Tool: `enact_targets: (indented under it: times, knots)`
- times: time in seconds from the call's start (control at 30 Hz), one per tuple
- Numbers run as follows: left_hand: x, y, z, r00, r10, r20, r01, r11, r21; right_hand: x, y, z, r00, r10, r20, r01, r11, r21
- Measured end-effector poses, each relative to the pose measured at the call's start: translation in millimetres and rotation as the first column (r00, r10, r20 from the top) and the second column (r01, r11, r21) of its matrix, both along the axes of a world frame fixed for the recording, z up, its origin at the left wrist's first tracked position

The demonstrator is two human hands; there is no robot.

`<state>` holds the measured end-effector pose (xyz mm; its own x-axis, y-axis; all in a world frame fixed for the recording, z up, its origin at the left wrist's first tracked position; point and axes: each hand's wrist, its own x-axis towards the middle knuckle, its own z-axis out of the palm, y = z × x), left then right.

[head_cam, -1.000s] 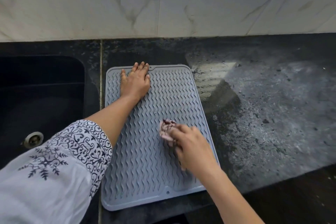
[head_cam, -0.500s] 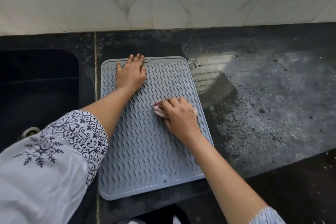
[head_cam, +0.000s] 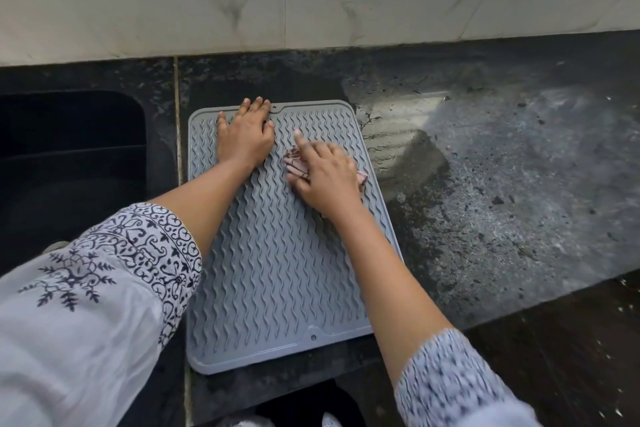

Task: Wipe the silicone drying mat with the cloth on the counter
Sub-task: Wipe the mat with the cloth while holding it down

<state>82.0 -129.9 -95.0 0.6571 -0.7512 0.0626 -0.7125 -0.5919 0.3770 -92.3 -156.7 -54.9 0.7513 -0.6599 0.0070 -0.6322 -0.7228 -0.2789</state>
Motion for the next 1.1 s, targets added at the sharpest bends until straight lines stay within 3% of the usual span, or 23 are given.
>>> enact_targets:
  times: [0.07,0.33,0.5,0.6,0.7,0.77,0.9,1.1]
  knots:
    - [-0.1,0.2,0.1,1.000,0.001,0.004,-0.001,1.000,-0.003,6.7,-8.1,-15.5,0.995,0.039,-0.090,-0.034,0.998,0.054]
    - [-3.4,2.0,3.3,0.999,0.002,0.032,-0.003,0.999,0.032,-43.5,38.5,-7.1,0.993,0.111,0.027,-0.111,0.994,-0.010]
    - [-9.1,5.3,12.1,0.998,-0.033,0.047,0.028,0.994,0.101,-113.1,89.3,0.6,0.980,0.199,-0.009,-0.199,0.980,-0.002]
    - [-24.4,26.4,19.1,0.996,-0.088,0.031,0.086,0.994,0.069,-105.4,78.8,13.3,0.989,0.098,0.108,-0.111,0.987,0.115]
    - [-50.0,64.1,18.2,0.994,-0.109,0.014,0.107,0.989,0.106,-66.2,55.5,15.9,0.964,-0.076,0.254,0.058,0.995,0.078]
    - [-65.1,84.2,13.9,0.995,-0.103,-0.005,0.102,0.982,0.162,-36.2,47.8,3.8,0.971,-0.129,0.203,0.124,0.992,0.035]
    - [-76.5,95.1,5.6,0.997,-0.075,0.001,0.074,0.982,0.171,-14.4,49.8,-20.9,0.990,-0.123,-0.066,0.117,0.990,-0.084]
    - [-77.4,94.4,4.0,0.999,-0.047,0.005,0.046,0.987,0.155,-86.4,114.8,-11.4,0.996,-0.075,-0.038,0.072,0.995,-0.076]
